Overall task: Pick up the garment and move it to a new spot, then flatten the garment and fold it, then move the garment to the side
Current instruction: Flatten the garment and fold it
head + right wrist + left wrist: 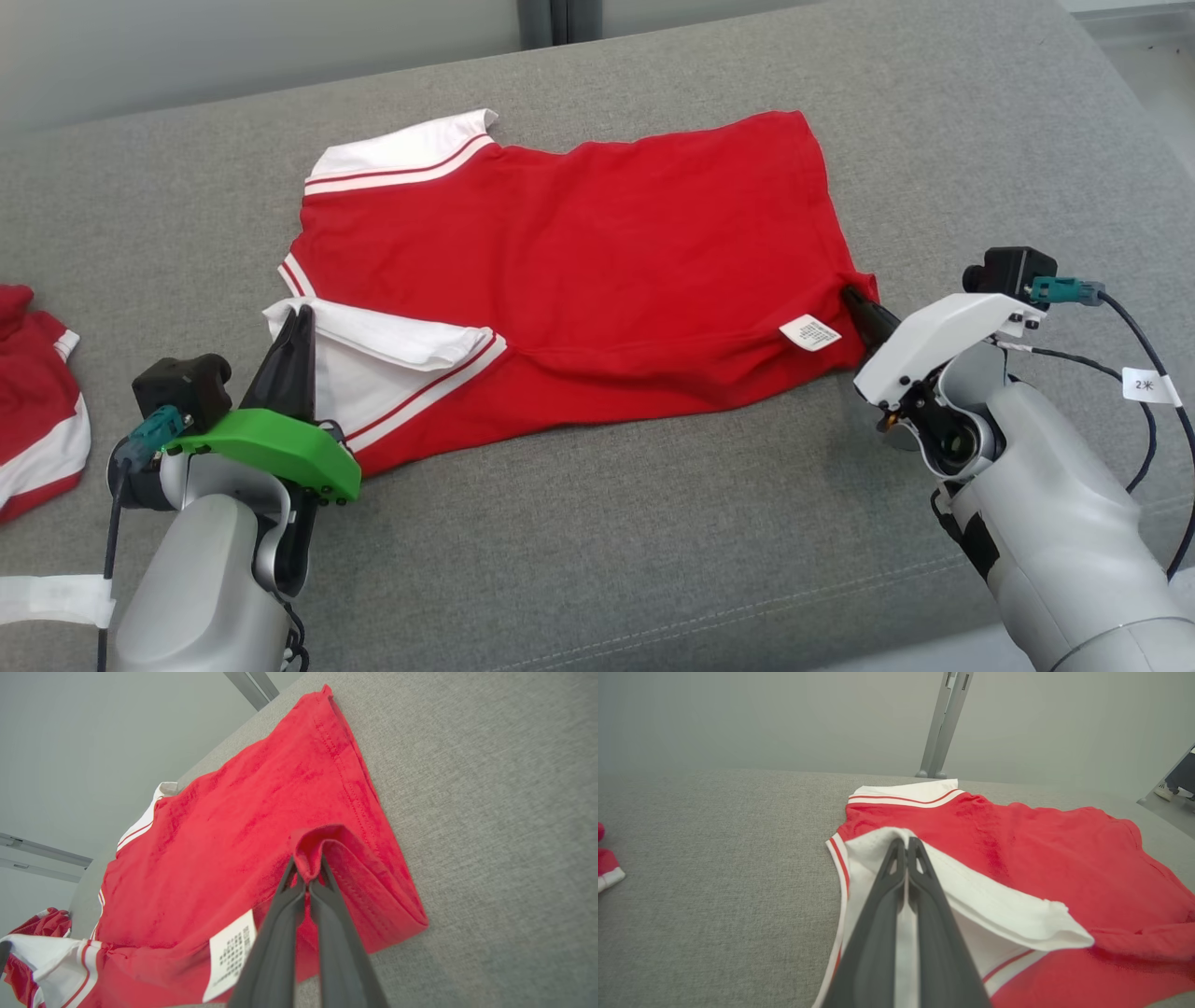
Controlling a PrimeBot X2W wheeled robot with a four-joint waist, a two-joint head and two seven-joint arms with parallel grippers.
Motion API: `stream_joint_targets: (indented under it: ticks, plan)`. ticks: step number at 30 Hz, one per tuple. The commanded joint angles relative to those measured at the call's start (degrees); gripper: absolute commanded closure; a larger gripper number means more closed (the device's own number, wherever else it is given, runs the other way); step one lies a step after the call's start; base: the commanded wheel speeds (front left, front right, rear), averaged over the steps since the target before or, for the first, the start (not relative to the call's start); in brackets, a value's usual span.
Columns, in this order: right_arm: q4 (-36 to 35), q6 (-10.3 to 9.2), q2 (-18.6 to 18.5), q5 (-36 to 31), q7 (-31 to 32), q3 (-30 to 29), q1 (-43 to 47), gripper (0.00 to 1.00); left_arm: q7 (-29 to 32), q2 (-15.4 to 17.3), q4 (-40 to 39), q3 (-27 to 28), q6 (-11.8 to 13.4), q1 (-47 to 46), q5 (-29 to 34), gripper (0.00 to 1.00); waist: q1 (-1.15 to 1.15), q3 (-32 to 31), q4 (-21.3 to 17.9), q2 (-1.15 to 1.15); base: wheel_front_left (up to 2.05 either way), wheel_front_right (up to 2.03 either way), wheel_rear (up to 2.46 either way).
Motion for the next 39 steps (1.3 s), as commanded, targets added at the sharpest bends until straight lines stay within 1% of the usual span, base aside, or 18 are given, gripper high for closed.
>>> stream_joint_targets:
  ticks: [1, 10, 11, 12, 13, 15, 19, 26, 31, 33, 39]
  plan:
    - [0.65, 0.02, 0.05, 0.38, -0.47, 0.31, -0.86, 1.00, -0.42, 0.17, 0.81, -0.07, -0.12, -1.22, 0.45, 1.00, 0.00, 0.38, -0.21, 0.00, 0.00, 0.00, 0.00]
    - [6.15, 0.02, 0.56, 1.02, -4.08, 3.16, -5.00, 1.00, -1.90, -0.35, 8.56, -2.22, -0.91, -5.96, 0.31, 1.00, 0.00, 1.12, -0.22, 0.00, 0.00, 0.00, 0.00]
    - [6.41, 0.02, 0.50, 0.94, -4.89, 3.57, -5.28, 0.62, -1.98, -0.47, 9.21, -2.39, -0.95, -6.25, 0.11, 1.00, 0.00, 1.19, -0.25, 0.00, 0.00, 0.00, 0.00]
    - [6.67, 0.02, 0.51, 1.07, -5.44, 3.98, -5.46, 0.05, -2.07, -0.54, 9.85, -2.48, -0.94, -6.48, -0.14, 0.58, 0.00, 1.26, -0.27, 0.00, 0.00, 0.00, 0.00]
    - [6.86, 0.02, 0.48, 1.29, -6.13, 4.24, -5.58, 0.00, -2.14, -0.56, 10.22, -2.52, -0.94, -6.73, -0.22, 0.00, 0.00, 1.31, -0.30, 0.00, 0.00, 0.00, 0.00]
    - [6.95, 0.02, 0.07, 1.29, -7.92, 4.84, -5.95, 0.00, -2.09, -0.42, 10.15, -2.55, -0.97, -7.16, 0.50, 0.00, 0.00, 1.39, -0.35, 0.00, 0.00, 0.00, 0.00]
    - [6.17, 0.02, -0.72, 1.73, -10.74, 6.96, -4.99, 0.00, -2.11, -0.74, 7.35, -0.91, -1.02, -5.50, 1.72, 0.00, 0.00, 1.06, -0.30, 0.00, 0.00, 0.00, 0.00]
    - [2.98, 0.01, -3.46, 2.31, -15.86, 10.97, -1.28, 0.00, -2.09, -2.31, 1.04, 2.81, -1.03, 0.26, 4.29, 0.00, 0.00, -0.92, 0.00, 0.00, 0.00, 0.00, 0.00]
    - [0.94, 0.02, -5.78, 0.25, -18.92, 13.48, 1.82, 0.00, -2.02, -3.50, -4.43, 6.06, -0.94, 5.86, 6.57, 0.00, 0.00, -2.03, 0.33, 0.00, 0.00, 0.00, 0.00]
    - [0.44, 0.01, -7.12, -1.27, -19.97, 13.86, 3.35, 0.00, -2.02, -4.13, -7.16, 7.61, -0.88, 9.09, 8.04, 0.00, 0.00, -2.18, 0.57, 0.00, 0.00, 0.00, 0.00]
    - [0.60, 0.01, -7.69, -2.78, -20.64, 13.41, 5.02, 0.00, -2.03, -4.47, -8.45, 9.74, -0.83, 12.37, 9.67, 0.00, 0.00, -1.65, 0.88, 0.00, 0.00, 0.00, 0.00]
